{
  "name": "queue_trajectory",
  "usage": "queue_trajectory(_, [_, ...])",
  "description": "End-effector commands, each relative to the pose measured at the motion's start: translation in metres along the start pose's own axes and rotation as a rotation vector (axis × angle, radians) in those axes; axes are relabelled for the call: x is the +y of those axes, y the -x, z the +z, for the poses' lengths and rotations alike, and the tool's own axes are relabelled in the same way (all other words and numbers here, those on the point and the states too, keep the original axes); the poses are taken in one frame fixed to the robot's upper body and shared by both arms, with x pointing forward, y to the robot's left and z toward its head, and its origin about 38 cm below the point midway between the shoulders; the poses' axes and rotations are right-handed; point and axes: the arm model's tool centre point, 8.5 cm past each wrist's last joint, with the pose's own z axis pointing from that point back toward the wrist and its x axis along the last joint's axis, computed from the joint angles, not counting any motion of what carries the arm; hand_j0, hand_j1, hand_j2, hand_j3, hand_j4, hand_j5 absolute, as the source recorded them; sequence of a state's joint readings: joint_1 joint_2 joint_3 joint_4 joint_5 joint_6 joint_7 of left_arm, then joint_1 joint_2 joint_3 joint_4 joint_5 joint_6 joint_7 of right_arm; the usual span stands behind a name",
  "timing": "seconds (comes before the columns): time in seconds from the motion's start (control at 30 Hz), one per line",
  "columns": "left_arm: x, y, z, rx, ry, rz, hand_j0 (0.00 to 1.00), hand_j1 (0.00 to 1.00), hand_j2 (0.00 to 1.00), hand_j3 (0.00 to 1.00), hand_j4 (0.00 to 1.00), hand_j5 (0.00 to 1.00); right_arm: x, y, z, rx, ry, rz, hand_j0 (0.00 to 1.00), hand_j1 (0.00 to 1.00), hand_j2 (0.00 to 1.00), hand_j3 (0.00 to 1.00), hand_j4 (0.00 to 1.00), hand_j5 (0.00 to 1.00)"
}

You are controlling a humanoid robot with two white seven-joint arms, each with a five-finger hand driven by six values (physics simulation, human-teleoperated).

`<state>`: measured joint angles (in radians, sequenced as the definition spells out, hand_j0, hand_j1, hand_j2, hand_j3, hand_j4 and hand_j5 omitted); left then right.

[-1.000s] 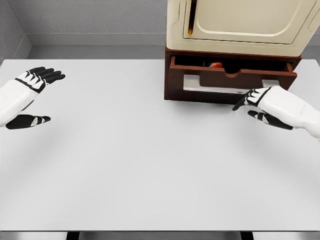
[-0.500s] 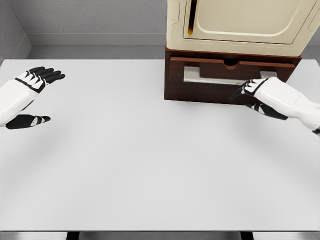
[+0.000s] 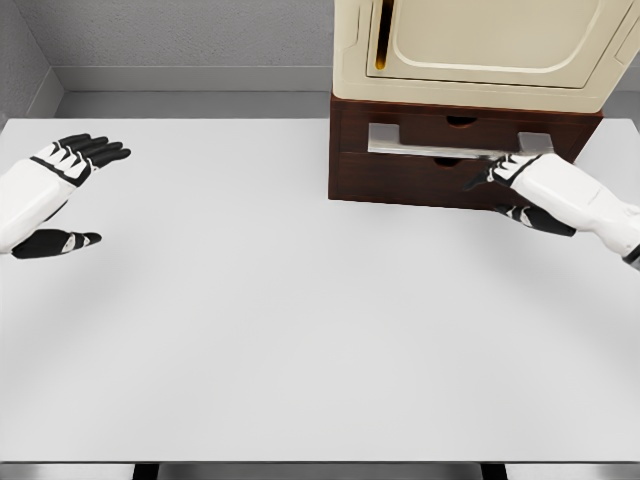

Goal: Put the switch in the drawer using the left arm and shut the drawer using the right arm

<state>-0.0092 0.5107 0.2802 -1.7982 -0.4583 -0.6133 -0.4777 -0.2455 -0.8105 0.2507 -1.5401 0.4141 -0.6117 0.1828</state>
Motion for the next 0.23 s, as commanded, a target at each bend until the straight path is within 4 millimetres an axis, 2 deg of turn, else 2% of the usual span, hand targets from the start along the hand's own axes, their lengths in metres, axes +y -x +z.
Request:
queue_trajectory(0.0, [0.001, 0.000, 0.000, -0.001, -0.007, 0.005, 1.00, 1.00, 1.00, 1.00, 1.00, 1.00, -0.018, 0.003, 0.015, 0.006, -0.028, 0.054, 0.69, 0.69, 0.69, 0.69, 0.69, 0.69])
queue_trajectory(0.03, [0.001, 0.000, 0.000, -0.001, -0.005, 0.005, 1.00, 1.00, 1.00, 1.00, 1.00, 1.00, -0.014, 0.001, 0.021, 0.006, -0.044, 0.047, 0.69, 0.69, 0.69, 0.69, 0.69, 0.69])
queue_trajectory(0.2, [0.001, 0.001, 0.001, 0.003, -0.006, 0.006, 1.00, 1.00, 1.00, 1.00, 1.00, 1.00, -0.023, 0.012, 0.048, 0.048, -0.108, 0.065, 0.69, 0.69, 0.69, 0.69, 0.69, 0.69])
